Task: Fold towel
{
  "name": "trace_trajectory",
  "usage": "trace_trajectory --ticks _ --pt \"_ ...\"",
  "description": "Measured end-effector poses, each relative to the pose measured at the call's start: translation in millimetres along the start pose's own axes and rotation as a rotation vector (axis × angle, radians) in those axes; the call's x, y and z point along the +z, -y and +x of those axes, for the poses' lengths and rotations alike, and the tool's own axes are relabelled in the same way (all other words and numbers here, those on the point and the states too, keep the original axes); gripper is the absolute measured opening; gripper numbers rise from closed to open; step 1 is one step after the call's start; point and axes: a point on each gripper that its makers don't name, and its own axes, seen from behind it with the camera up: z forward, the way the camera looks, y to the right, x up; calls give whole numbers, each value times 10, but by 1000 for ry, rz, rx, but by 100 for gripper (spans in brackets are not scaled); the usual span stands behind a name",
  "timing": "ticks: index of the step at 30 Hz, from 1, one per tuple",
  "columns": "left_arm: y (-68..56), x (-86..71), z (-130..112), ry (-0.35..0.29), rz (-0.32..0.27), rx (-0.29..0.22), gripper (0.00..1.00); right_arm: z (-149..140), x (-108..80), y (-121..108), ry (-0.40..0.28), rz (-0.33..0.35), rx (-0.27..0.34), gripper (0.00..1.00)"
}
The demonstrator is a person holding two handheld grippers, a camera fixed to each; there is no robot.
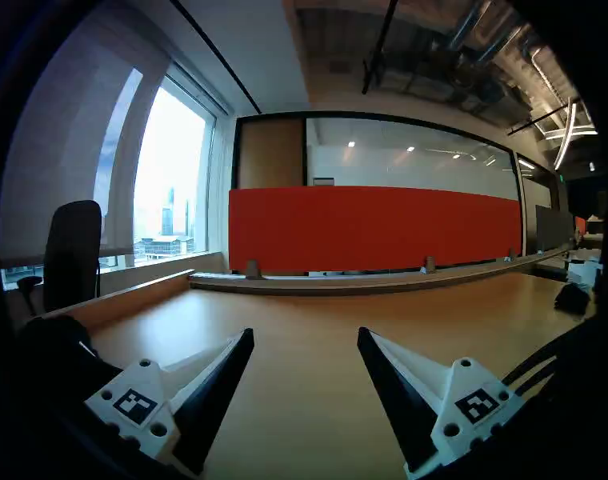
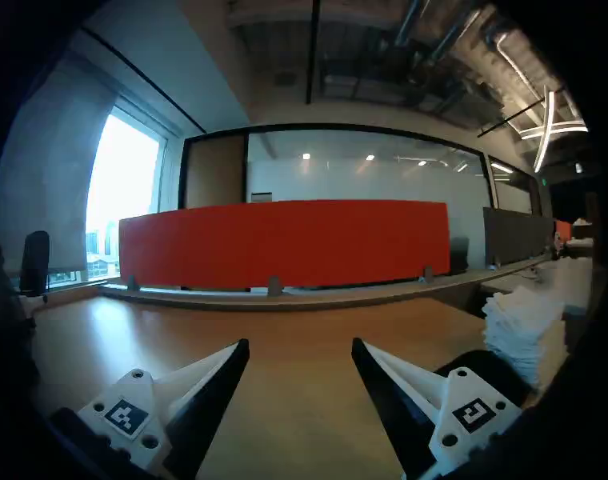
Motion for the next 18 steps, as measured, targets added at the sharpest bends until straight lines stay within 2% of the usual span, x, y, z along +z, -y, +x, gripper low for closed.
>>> trace_trajectory --ticks 11,18 --pt "4 3 4 0 0 0 96 -63 -7 27 4 -2 -36 100" --pt "3 2 1 0 0 0 96 -58 -24 42 6 1 -38 99"
